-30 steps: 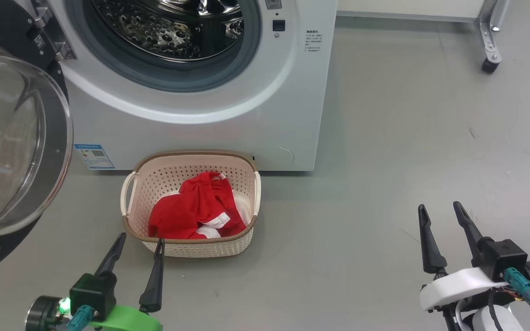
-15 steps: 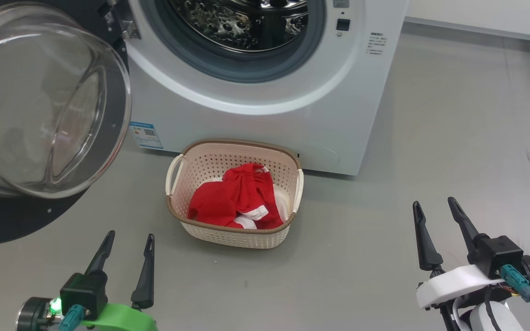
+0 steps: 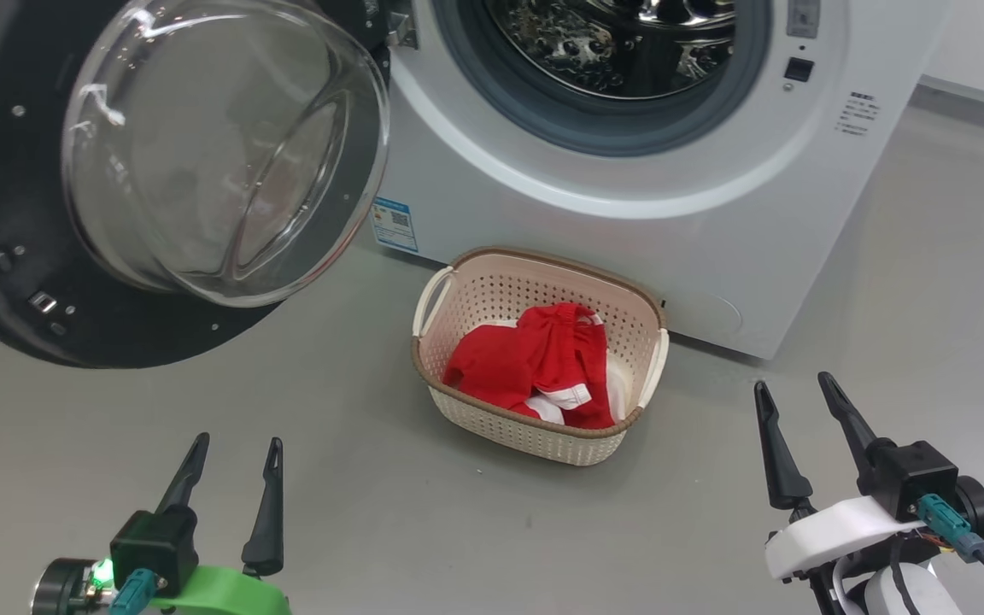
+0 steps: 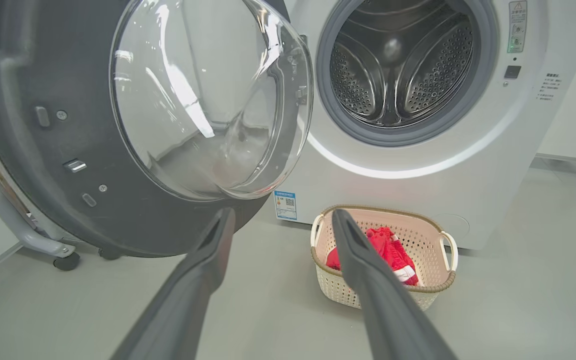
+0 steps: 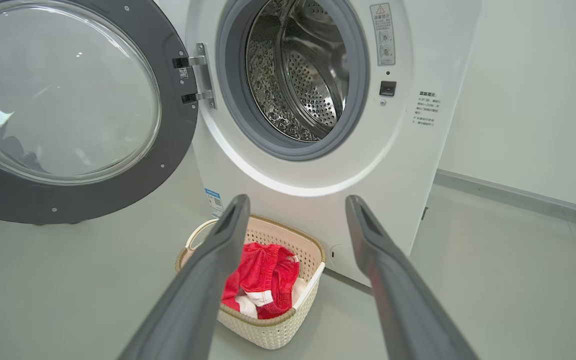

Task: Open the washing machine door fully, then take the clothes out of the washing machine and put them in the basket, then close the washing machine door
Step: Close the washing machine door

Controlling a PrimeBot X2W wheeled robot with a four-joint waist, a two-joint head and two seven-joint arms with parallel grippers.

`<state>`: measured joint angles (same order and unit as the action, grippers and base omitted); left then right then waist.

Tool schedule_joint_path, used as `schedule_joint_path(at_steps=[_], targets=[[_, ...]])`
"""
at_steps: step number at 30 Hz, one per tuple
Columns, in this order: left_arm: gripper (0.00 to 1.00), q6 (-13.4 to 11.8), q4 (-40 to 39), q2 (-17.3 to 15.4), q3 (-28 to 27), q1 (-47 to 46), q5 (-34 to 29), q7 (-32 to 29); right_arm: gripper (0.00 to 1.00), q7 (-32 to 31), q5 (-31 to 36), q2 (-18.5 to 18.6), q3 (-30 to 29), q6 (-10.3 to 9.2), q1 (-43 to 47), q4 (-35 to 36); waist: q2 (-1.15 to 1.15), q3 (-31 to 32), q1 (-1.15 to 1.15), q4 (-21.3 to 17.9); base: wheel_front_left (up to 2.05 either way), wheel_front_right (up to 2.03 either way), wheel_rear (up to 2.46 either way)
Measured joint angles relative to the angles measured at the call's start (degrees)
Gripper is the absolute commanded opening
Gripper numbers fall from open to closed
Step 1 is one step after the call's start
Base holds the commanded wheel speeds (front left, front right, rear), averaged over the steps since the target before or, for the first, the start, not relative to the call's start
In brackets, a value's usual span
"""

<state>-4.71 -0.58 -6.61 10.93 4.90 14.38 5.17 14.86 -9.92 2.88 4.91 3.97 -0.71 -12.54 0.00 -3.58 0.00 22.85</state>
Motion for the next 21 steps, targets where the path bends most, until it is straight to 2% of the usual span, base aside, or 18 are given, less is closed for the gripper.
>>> schedule_joint_path(at_steps=[10, 21], targets=[[1.00, -0.1, 0.2, 0.0, -0.3, 0.1, 0.0, 0.0, 1.00, 0.0, 0.0, 0.0, 1.2, 0.10, 0.0, -0.9, 0.00, 1.0, 0.00, 5.2, 0.00, 0.00, 0.00], [1.00, -0.1, 0.2, -0.1, -1.0, 0.2, 0.2, 0.4, 1.00, 0.0, 0.0, -0.1, 1.9, 0.51, 0.0, -1.7, 0.00, 2.0, 0.00, 6.0, 0.00, 0.00, 0.00]])
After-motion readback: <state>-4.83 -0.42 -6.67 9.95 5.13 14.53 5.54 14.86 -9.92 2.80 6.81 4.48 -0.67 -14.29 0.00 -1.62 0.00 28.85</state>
